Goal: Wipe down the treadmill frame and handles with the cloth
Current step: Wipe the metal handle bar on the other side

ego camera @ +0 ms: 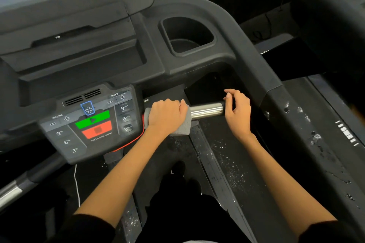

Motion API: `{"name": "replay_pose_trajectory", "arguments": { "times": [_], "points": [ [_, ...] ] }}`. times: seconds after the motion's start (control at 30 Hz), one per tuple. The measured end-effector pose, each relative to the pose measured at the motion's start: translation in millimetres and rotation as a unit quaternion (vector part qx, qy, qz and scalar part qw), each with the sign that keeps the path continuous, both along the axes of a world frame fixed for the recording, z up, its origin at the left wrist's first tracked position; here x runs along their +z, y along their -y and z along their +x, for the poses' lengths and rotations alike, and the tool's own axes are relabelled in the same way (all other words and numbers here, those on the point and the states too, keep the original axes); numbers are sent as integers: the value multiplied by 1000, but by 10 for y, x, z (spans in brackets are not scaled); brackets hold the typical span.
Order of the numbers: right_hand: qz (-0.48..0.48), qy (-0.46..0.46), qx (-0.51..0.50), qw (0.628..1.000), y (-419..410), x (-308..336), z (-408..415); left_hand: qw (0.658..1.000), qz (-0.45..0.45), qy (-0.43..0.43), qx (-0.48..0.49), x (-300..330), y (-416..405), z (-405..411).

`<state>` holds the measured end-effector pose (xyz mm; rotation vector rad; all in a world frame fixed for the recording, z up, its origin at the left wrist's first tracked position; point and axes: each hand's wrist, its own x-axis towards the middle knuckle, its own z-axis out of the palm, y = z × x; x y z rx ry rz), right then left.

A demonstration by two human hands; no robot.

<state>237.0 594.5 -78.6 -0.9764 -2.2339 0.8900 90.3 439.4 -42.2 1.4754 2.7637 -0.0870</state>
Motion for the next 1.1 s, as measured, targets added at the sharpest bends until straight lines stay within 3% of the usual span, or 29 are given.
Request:
{"name": "replay_pose_trajectory", "arguments": {
  "times": [0.17,0.23,0.37,0.53,0.77,1.0,1.1],
  "points": [
    [-6,6,13,1000,-2,21,24,986,3,158,60,118,-20,-196],
    [-6,5,14,1000,-1,29,25,993,19,102,63,91,63,-155],
    [0,1,13,1000,0,20,21,989,116,-88,27,-78,280,67],
    [2,-3,20,1000,-7,10,25,974,149,-171,27,-300,397,255],
    [-3,-1,22,1000,-4,0,31,948,263,-177,6,-393,-31,340],
    [8,-16,31,999,-20,8,35,966,221,-97,-93,-363,-302,432],
    [16,-8,35,999,-19,22,47,964,174,-120,-164,-317,-104,342]
  ]
}}
